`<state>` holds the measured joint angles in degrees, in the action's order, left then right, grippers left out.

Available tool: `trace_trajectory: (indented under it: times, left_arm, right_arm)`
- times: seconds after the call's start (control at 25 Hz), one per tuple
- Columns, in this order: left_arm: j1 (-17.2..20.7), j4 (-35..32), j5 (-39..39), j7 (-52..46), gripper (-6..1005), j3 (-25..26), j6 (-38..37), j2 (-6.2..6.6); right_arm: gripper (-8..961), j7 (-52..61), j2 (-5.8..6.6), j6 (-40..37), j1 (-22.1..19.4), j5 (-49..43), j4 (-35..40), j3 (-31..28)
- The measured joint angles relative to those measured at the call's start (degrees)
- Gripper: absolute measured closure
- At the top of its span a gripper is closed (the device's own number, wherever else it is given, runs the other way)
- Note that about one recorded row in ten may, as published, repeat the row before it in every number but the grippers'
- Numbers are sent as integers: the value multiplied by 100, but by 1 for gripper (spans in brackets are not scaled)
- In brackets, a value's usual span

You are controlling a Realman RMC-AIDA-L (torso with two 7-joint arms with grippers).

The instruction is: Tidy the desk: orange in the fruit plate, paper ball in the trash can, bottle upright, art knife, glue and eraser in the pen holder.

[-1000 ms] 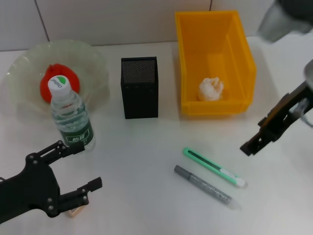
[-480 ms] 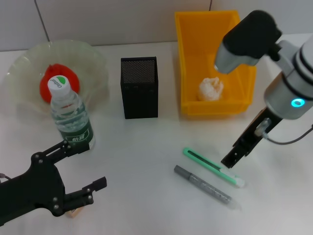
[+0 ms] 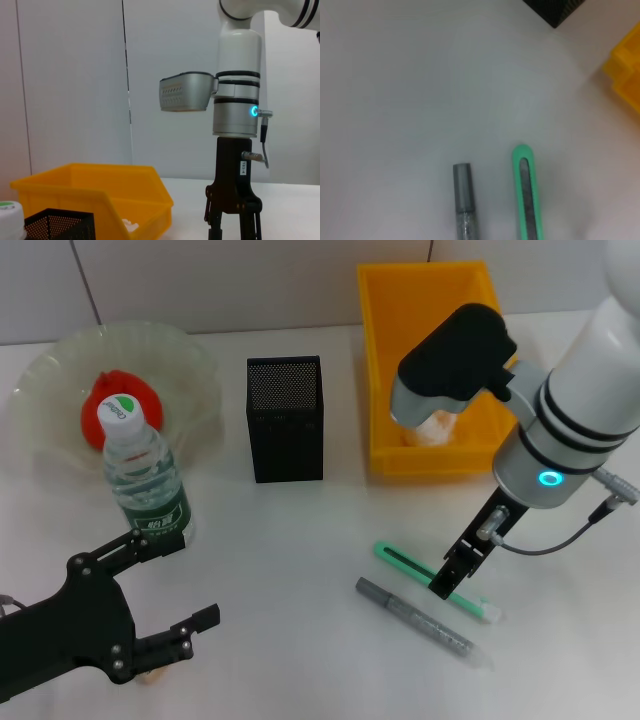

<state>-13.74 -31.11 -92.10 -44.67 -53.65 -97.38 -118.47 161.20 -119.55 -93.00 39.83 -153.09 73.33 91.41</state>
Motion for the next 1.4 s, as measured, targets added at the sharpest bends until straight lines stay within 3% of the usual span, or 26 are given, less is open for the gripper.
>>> trace_trajectory:
  times: [0.2, 0.68, 0.88, 1.4]
  left_arm:
    - [1, 61, -4, 93, 189, -6, 0, 18]
    - [3, 61, -11, 93, 189, -77, 0, 17]
    - [3, 61, -11, 93, 189, -135, -1, 17]
    - [-15, 61, -10, 90, 189, -146, -1, 10]
  right_arm:
    - [124, 114, -5, 214, 19, -9, -167, 177]
    - [284, 232, -7, 337, 69, 25, -332, 248]
    - [480, 263, -8, 329, 69, 57, -335, 317]
    - [480, 280, -7, 328, 69, 118, -433, 523]
